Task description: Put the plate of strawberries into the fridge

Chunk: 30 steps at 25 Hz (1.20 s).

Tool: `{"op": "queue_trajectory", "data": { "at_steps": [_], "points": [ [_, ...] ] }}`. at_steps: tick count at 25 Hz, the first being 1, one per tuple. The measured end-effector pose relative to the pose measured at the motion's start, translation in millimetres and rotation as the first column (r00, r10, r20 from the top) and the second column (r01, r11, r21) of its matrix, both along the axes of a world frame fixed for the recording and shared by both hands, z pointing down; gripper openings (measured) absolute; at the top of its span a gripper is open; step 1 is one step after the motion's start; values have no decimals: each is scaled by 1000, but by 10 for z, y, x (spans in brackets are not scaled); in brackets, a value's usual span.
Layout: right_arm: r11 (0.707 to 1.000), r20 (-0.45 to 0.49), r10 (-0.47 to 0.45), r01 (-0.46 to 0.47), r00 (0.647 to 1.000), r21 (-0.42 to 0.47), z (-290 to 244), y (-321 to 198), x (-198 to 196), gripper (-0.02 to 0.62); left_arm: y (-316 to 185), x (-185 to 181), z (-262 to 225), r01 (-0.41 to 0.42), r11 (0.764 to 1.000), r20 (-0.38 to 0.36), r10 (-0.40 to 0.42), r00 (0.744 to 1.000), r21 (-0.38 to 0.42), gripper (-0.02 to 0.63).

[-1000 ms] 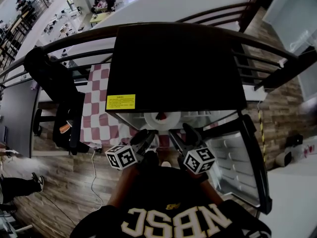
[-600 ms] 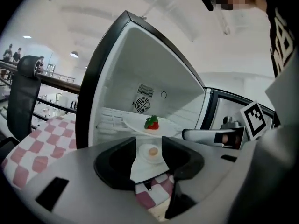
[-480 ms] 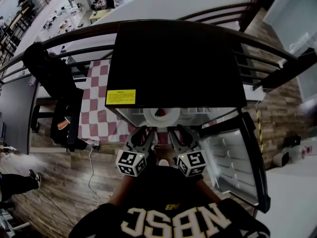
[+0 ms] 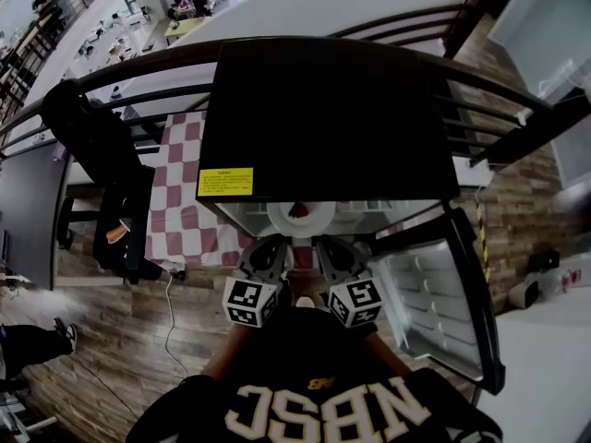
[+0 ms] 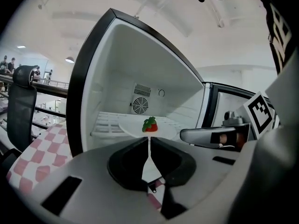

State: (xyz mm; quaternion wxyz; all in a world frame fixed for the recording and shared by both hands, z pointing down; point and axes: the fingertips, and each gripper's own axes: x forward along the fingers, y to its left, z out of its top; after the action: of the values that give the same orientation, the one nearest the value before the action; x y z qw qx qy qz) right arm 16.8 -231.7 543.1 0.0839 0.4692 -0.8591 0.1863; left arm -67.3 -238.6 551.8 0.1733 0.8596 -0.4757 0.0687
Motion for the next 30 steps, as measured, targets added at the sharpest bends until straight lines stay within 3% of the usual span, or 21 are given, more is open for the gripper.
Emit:
{"op": "queue_trajectory", "data": {
  "at_steps": [23, 30],
  "points": [
    [999, 6, 7, -7, 1000, -40, 48, -489, -34, 37, -437, 36, 7, 14, 998, -27, -16, 1000, -68, 29],
    [999, 0, -1, 1, 1000, -45, 57, -613, -45, 37, -563, 37, 11, 31, 997, 2, -31, 1000, -76, 28]
  ]
}}
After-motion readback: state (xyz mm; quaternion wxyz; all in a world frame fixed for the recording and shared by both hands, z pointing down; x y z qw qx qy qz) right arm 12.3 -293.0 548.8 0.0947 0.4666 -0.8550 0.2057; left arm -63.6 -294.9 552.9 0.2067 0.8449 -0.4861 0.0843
